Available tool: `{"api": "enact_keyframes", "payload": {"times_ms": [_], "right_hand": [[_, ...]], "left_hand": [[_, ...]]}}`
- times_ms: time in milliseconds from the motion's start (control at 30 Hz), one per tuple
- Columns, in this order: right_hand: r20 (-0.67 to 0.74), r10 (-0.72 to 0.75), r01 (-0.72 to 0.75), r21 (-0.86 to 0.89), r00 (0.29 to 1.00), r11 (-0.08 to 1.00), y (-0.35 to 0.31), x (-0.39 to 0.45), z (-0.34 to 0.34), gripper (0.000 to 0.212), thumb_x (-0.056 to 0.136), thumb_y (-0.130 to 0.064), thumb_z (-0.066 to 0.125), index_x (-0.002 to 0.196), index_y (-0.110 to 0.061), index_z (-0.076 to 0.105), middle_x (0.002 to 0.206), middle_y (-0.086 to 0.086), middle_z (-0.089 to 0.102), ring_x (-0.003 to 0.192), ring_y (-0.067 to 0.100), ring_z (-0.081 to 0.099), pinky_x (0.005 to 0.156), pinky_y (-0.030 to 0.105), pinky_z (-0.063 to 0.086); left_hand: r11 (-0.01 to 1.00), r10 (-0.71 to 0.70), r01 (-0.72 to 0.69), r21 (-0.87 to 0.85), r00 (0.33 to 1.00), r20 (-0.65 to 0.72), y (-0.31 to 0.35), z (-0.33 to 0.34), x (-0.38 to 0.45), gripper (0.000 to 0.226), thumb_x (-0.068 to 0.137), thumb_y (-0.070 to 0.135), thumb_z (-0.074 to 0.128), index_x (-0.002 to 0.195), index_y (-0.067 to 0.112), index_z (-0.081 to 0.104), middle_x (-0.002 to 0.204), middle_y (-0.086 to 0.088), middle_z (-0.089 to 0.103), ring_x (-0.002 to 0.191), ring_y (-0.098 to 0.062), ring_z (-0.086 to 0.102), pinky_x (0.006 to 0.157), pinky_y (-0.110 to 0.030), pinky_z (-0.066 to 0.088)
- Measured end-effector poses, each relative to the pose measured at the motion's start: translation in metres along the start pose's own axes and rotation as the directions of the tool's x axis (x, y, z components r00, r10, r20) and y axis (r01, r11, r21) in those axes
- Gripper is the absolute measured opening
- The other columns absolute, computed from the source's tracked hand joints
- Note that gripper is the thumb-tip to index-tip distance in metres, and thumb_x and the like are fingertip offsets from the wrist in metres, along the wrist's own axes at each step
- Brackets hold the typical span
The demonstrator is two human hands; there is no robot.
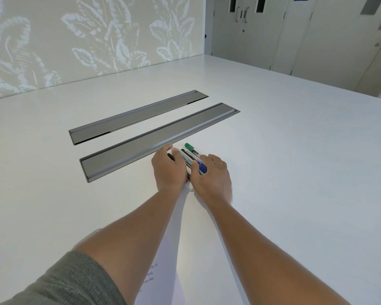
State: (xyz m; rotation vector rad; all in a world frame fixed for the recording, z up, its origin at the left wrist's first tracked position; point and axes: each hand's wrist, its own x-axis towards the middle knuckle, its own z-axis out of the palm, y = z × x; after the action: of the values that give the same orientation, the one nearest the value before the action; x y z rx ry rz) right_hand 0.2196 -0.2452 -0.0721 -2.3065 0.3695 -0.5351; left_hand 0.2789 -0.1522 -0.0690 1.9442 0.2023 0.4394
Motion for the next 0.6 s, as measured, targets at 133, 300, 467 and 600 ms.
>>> {"api": "enact_keyframes", "payload": {"times_ms": [133,300,467,600], "right_hand": [[0.004,-0.004,0.004,0.012,1.000,1.000,0.001,0.000,-0.001,0.040,0.092,-0.044,0.047,0.127,-0.029,0.061,0.140,-0.007,0.052,0.130,0.014,0.042,0.104,0.034,0.042],[0.006,0.001,-0.001,0.032,1.000,0.999,0.002,-0.001,0.000,0.041,0.092,-0.044,0.048,0.128,-0.028,0.060,0.142,-0.006,0.050,0.133,0.014,0.039,0.106,0.034,0.041],[0.009,0.000,-0.001,0.036,1.000,0.999,0.002,-0.002,-0.002,0.041,0.092,-0.043,0.049,0.129,-0.028,0.060,0.144,-0.005,0.049,0.135,0.014,0.038,0.108,0.034,0.038],[0.018,-0.002,0.002,0.030,1.000,1.000,0.001,-0.002,-0.002,0.042,0.092,-0.042,0.050,0.130,-0.029,0.060,0.147,-0.004,0.048,0.137,0.014,0.037,0.111,0.034,0.037]], "left_hand": [[0.999,0.024,-0.024,0.031,1.000,0.012,-0.001,0.000,-0.003,0.035,0.098,0.035,0.041,0.124,0.022,0.061,0.127,0.003,0.062,0.122,-0.017,0.053,0.101,-0.035,0.049],[0.996,0.054,-0.055,0.067,0.998,0.011,-0.003,-0.003,-0.006,0.036,0.099,0.031,0.041,0.127,0.017,0.059,0.129,0.000,0.059,0.124,-0.016,0.049,0.094,-0.020,0.036],[0.997,0.046,-0.046,0.067,0.999,0.007,-0.004,-0.006,-0.010,0.036,0.100,0.032,0.040,0.129,0.019,0.056,0.133,0.001,0.056,0.127,-0.015,0.047,0.097,-0.021,0.037],[0.996,0.053,-0.054,0.075,0.999,0.012,-0.003,-0.008,-0.012,0.037,0.101,0.032,0.039,0.130,0.019,0.056,0.134,0.002,0.056,0.130,-0.016,0.046,0.096,-0.019,0.032]]}}
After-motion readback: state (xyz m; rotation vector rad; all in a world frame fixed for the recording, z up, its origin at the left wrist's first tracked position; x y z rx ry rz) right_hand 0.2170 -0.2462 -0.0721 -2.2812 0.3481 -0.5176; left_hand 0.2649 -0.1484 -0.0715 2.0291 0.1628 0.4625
